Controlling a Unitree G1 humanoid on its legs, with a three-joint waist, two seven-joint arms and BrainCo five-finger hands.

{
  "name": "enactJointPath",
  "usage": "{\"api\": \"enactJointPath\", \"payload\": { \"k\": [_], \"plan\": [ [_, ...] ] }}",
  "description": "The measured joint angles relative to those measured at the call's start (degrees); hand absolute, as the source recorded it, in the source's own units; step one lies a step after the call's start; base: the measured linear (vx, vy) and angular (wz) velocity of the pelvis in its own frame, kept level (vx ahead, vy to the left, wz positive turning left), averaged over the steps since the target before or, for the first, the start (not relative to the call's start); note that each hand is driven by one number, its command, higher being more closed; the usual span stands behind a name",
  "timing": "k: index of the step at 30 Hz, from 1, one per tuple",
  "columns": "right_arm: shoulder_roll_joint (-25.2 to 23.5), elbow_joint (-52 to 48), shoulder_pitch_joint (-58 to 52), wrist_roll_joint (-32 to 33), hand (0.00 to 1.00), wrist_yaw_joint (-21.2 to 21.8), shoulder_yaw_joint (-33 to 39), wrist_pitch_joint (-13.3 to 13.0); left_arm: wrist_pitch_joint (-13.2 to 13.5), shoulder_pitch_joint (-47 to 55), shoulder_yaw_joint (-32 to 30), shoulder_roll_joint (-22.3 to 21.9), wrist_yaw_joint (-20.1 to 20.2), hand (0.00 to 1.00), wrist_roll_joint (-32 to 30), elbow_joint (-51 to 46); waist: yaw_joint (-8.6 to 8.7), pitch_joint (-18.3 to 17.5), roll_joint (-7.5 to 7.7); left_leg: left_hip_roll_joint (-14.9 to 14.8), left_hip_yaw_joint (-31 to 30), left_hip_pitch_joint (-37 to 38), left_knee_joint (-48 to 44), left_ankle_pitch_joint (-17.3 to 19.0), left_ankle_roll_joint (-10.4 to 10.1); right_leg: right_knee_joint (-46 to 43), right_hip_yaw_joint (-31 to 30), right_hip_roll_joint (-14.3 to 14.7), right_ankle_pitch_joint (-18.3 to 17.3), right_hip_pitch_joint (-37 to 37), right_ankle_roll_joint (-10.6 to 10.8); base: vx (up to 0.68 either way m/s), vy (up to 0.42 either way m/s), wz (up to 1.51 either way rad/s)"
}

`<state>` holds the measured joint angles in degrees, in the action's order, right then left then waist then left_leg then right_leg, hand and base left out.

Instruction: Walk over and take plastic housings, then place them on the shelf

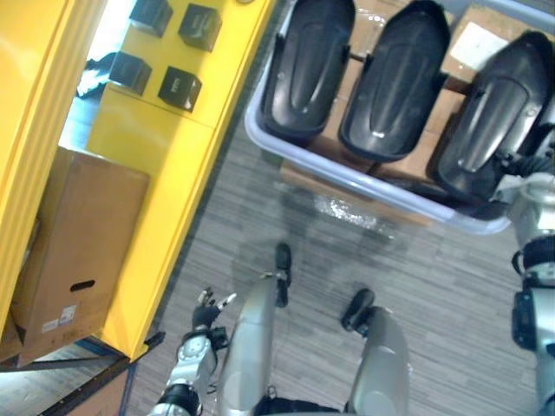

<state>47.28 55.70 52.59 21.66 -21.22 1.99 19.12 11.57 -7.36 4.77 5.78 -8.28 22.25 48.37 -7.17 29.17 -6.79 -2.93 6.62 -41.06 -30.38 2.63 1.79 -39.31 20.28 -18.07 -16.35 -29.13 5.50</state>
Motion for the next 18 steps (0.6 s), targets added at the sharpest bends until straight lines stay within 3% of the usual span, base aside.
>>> {"api": "enactJointPath", "payload": {
  "k": [10,18],
  "plan": [
    [-0.9,1.8,-0.2,-6.4,1.0,-2.7,-1.0,2.3,3.3,0.3,3.6,-0.9,-0.7,0.0,-0.2,-0.1,-0.23,-2.8,-0.01,-0.1,0.1,-0.5,0.9,-0.5,-0.3,0.3,0.1,0.2,0.0,-0.7,0.0,0.0,0.0,0.0],
    [-3.1,2.3,-0.7,-11.8,1.0,-4.5,-1.3,0.5,4.6,0.7,5.5,-1.6,-3.1,0.0,-0.1,-2.5,-0.21,-3.3,-0.02,-1.2,0.1,-0.1,-0.2,-0.6,-0.3,1.0,0.2,1.2,0.3,0.4,0.0,0.0,-0.006,-0.02]
  ]
}}
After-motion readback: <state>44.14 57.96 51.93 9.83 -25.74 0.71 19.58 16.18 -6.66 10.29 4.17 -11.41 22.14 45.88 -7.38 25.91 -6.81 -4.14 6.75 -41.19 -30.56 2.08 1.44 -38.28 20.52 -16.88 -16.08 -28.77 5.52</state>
